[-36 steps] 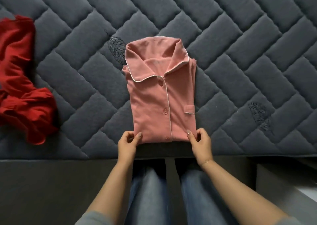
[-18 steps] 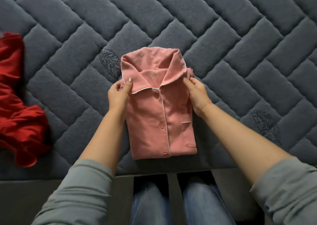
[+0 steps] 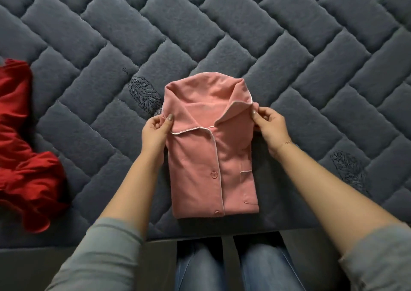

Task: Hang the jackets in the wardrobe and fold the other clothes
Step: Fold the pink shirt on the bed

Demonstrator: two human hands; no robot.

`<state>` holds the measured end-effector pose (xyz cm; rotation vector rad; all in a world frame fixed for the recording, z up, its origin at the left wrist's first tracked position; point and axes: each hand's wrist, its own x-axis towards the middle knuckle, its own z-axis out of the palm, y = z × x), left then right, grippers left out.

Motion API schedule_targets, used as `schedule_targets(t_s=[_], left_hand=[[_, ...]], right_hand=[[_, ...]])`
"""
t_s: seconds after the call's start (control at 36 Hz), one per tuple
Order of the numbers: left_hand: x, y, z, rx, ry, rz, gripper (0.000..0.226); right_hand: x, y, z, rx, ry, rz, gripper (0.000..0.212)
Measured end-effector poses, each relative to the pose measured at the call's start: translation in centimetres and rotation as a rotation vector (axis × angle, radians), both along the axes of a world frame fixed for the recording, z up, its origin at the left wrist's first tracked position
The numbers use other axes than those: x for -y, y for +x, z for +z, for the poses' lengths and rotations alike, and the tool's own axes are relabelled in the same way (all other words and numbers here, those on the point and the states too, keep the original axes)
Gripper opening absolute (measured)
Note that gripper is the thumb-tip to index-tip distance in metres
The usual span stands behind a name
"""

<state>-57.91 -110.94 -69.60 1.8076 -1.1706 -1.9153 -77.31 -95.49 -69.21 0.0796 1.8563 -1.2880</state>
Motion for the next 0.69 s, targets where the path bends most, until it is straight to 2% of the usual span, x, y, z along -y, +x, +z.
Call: schedule_targets(t_s=[0.08,0.14,0.19,0.25,0.33,0.42,0.47,0.69], left_hand=[[0.5,0.0,-1.2,0.082,-0.071,-0.084,0.033],[0.9,0.3,-1.2,0.149,-0.154,-0.193,0.047],[1.6,0.5,-0.9,0.214,-0.324,-0.272,0.058],[2.6,0.3,-0.4,0.235,-0.541,-0.36,0.054],[4.8,-0.9,0.0,0.26,-0.809,-0.633,0.044],[6.4,-2.4,-0.4,0.3,-0.832,-0.771,0.036],[6.4,-3.3,-0.7,0.332,-0.828,-0.829,0.032],[6.9,-4.4,-1.2,0.409,-0.886,-0.98,0.029]], right_hand=[[0.4,-1.0,-0.9,-0.091,0.067,0.044,0.027],[0.4,-1.6,-0.9,-0.257,0.09,0.153,0.037],[0.3,-2.2,-0.7,-0.448,0.063,0.27,0.04],[0.5,-3.0,-0.6,-0.595,0.031,0.404,0.037],[1.9,-4.2,-0.7,-0.684,-0.003,0.632,0.041],[3.6,-4.6,-1.1,-0.695,0.015,0.775,0.058],[4.4,-4.4,-1.5,-0.694,0.056,0.819,0.061],[5.3,-5.0,-1.8,-0.822,0.155,0.953,0.028]])
